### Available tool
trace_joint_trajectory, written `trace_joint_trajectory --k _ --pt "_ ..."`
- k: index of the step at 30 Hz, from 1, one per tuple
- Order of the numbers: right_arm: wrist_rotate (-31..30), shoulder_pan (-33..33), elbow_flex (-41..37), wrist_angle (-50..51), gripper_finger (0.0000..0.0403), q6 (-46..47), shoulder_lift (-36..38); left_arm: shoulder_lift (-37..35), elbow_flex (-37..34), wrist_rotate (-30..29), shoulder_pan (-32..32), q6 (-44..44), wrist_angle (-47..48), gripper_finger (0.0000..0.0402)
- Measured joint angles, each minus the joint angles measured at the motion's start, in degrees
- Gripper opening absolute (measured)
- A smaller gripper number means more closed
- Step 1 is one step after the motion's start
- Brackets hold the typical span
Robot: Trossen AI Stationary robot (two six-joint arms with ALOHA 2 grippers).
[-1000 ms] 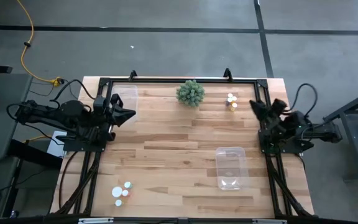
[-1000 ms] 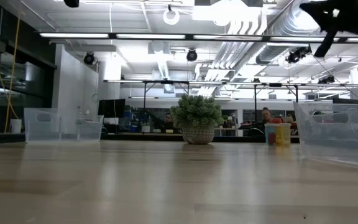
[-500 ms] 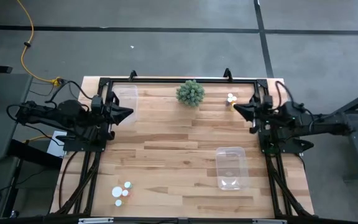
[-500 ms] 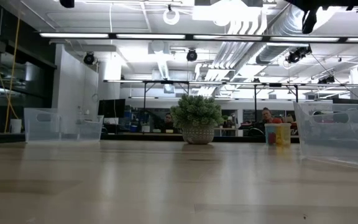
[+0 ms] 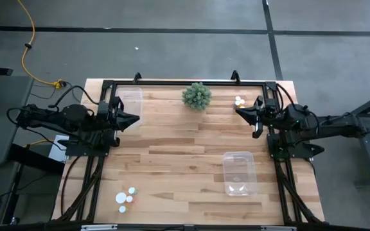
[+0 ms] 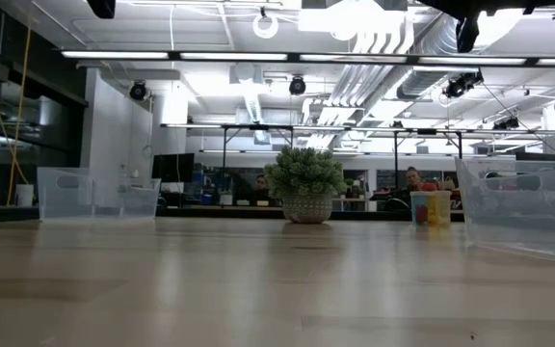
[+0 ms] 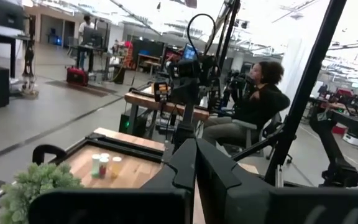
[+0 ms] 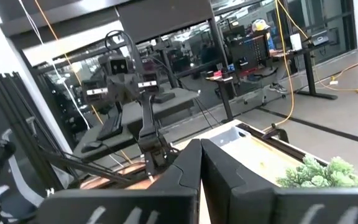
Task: Pick and place medicine bottles into bin by pill shape (circle, oval)
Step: Put the right yellow tablet bottle into the right transparent bin
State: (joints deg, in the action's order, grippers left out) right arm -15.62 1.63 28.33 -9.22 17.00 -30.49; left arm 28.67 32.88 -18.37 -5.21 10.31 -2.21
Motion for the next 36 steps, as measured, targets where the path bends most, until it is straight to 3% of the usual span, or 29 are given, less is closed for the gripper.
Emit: trace_joint_trajectory --k 5,12,17,21,28,36 --pt "-3.1 0.0 2.5 0.4 0.0 3.5 -1.9 0.0 0.0 -0.3 0.0 0.0 -0.1 0.0" --pt "-17.0 -3.1 15.0 30.0 0.0007 10.7 -8.5 0.0 0.0 -0.4 0.0 0.0 -0.1 0.0" --pt "-18.0 -8.8 21.8 50.3 0.0064 17.3 -14.3 0.0 0.0 -0.5 0.0 0.0 0.3 0.0" --pt "-17.8 -13.7 22.7 59.1 0.0135 23.4 -18.5 0.0 0.0 -0.5 0.0 0.0 1.1 0.0" --pt "-6.4 -24.5 22.5 65.3 0.0236 27.7 -26.2 0.2 0.0 -1.7 0.0 0.2 1.1 0.0" --pt "7.5 -36.2 22.5 65.2 0.0257 21.9 -35.3 0.4 0.0 -2.2 0.0 1.3 1.1 0.0"
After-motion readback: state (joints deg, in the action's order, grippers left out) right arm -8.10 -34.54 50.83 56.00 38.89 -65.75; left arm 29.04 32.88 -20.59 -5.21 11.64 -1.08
